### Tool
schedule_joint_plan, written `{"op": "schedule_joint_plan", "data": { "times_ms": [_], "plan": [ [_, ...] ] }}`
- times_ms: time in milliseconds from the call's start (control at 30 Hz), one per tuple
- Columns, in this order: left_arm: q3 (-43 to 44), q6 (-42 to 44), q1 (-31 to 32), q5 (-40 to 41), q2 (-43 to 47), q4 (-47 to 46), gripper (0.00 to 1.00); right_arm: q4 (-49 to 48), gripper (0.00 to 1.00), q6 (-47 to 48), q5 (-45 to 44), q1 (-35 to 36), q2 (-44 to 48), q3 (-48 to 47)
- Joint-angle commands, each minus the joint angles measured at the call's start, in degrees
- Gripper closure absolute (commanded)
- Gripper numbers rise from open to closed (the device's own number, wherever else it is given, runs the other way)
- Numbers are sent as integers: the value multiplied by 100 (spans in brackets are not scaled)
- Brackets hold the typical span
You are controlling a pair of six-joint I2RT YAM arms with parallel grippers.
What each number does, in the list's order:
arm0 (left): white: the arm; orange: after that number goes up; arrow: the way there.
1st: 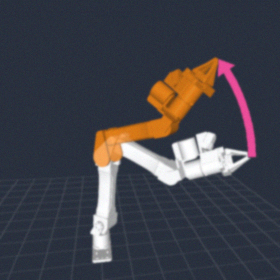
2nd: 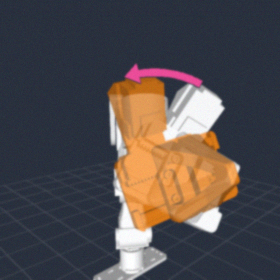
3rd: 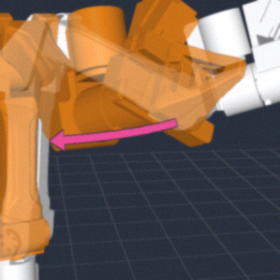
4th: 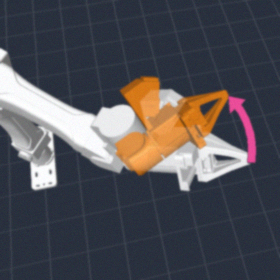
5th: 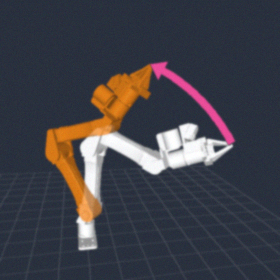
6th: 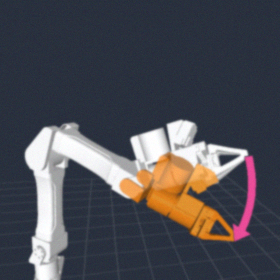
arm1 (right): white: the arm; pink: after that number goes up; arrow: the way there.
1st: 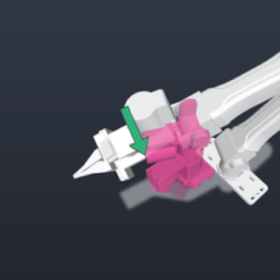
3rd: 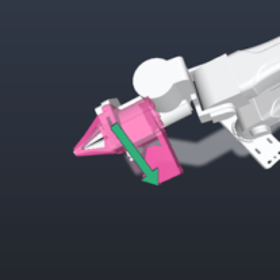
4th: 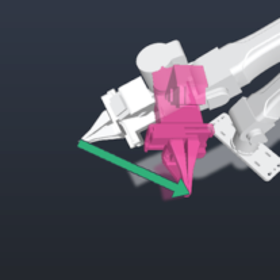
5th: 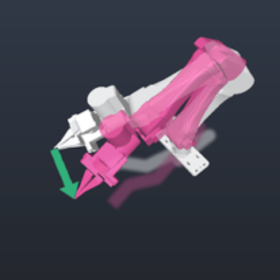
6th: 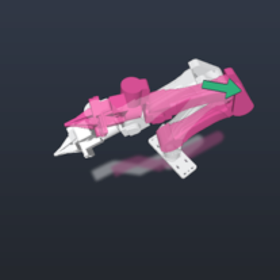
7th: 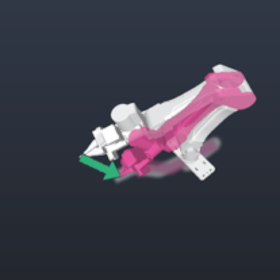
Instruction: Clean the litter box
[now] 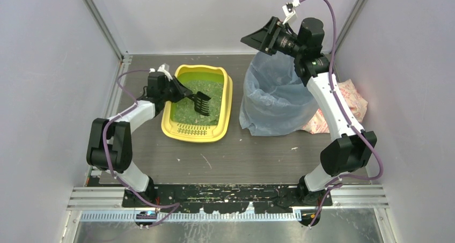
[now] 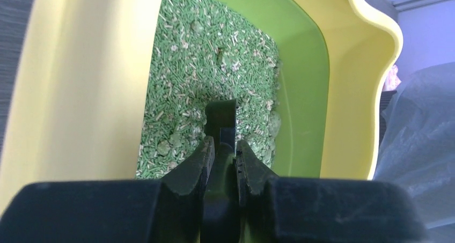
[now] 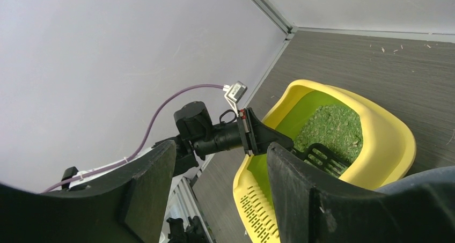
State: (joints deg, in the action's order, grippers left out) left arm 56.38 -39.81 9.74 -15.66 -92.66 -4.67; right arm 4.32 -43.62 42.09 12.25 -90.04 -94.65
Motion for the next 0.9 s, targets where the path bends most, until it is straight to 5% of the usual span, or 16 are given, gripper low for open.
{"op": "schedule_joint_plan", "data": {
  "times_ms": [0, 300, 567, 867],
  "plan": [
    [-313, -493, 66, -498, -173, -608, 100, -395, 32, -182, 114, -23, 31, -9],
    [-320, -737, -49, -834, -112, -958, 100, -397, 32, -217, 151, -23, 28, -22],
    [348, 78, -225, -879, 325, 257, 100, -533, 32, -296, 168, -21, 8, 44],
    [569, 131, -296, -1026, 549, 454, 100, -860, 32, -511, 221, -21, 20, 226]
  ]
}}
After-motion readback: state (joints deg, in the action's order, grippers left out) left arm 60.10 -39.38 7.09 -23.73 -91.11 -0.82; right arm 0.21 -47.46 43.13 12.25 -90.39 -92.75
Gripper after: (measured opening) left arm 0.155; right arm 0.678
